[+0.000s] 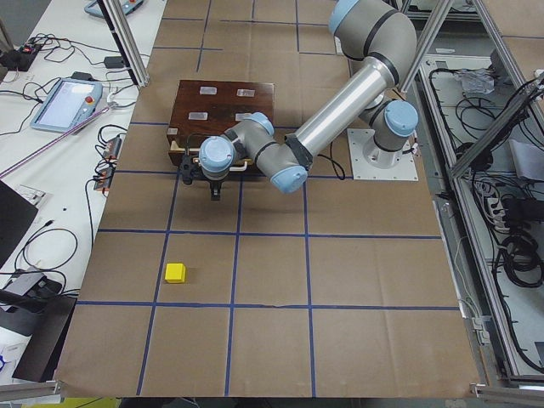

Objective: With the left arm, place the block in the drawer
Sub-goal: 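Pull the drawer outward from the cabinet with the left gripper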

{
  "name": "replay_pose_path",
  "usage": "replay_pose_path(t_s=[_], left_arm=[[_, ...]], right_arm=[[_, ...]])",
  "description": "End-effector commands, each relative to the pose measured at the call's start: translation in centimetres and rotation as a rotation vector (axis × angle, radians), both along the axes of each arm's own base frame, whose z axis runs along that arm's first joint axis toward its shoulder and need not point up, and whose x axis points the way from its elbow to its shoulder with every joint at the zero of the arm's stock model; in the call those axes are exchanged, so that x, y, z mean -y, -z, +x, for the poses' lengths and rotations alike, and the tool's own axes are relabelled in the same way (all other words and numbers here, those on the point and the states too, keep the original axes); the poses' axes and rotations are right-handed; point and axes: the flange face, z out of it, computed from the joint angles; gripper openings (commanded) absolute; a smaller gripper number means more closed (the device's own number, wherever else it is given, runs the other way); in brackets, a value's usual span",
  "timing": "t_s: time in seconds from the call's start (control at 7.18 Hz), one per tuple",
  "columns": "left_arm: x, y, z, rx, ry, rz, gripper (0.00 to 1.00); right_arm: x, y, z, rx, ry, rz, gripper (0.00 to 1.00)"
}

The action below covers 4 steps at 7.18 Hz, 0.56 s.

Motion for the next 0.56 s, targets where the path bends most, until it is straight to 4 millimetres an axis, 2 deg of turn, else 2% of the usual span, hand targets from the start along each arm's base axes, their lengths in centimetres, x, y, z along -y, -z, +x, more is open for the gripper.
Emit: replay_pose_path(t_s=[0.0, 0.42], left_arm=[[-0.2, -0.1, 1.4, 0.014, -0.001, 0.000, 0.99], [-0.1, 0.0, 2.6, 0.058, 0.002, 0.023, 0.99]], right_arm=[[0.0, 0.0, 0.0, 0.000, 0.000, 0.001, 1.00], [0.0, 0.0, 0.0, 0.000, 0.000, -0.001, 1.00]])
